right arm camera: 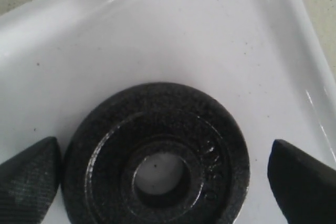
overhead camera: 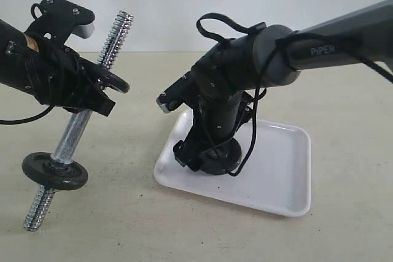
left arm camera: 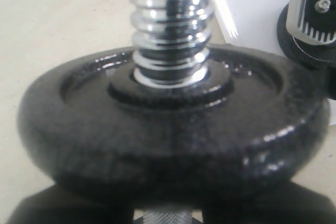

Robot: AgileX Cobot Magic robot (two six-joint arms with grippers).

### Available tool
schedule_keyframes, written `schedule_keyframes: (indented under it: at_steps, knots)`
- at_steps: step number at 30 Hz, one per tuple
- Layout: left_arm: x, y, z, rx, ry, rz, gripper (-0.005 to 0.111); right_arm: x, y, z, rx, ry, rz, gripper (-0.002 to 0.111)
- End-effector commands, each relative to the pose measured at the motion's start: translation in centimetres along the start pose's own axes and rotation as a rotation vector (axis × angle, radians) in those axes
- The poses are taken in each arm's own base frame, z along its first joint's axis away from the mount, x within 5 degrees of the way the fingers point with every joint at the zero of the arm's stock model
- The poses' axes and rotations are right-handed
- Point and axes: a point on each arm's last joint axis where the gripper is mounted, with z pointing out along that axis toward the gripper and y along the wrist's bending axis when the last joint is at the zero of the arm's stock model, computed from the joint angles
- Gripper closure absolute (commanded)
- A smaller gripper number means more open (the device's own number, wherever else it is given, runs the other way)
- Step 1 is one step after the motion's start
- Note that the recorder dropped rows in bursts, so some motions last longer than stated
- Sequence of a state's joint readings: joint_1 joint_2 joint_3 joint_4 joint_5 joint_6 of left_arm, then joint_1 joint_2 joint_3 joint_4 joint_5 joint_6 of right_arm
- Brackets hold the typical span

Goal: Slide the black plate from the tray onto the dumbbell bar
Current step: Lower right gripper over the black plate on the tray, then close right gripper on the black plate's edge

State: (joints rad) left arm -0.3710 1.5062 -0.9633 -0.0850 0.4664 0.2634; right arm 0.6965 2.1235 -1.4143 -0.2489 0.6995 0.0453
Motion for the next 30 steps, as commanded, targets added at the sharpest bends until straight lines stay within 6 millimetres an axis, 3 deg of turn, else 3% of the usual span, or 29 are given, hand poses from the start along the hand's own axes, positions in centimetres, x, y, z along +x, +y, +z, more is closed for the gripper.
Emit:
schedule_keyframes:
  at_steps: [1,6,11,30]
  knots:
    - [-2.6,0.5,-2.4,-0.048,-0.208,0.003,0.102,0.9,0.8,1.9,-0.069,0.051,0.016,0.003]
    - [-2.6,0.5,-2.4,-0.048,-0.208,0.003,0.102,1.3,0.1,2.1,-0.21,0.063,0.084,0.003]
    - [-2.6,0.5,-2.4,-0.048,-0.208,0.003,0.102,1.8,-1.9,2.3,-0.214,0.079,0.146,0.003]
    - [-2.5,0.5,-2.4,-0.046,-0.202,0.006,0.102,2.5,-1.9,2.3,-0.2,0.159,0.157,0.003]
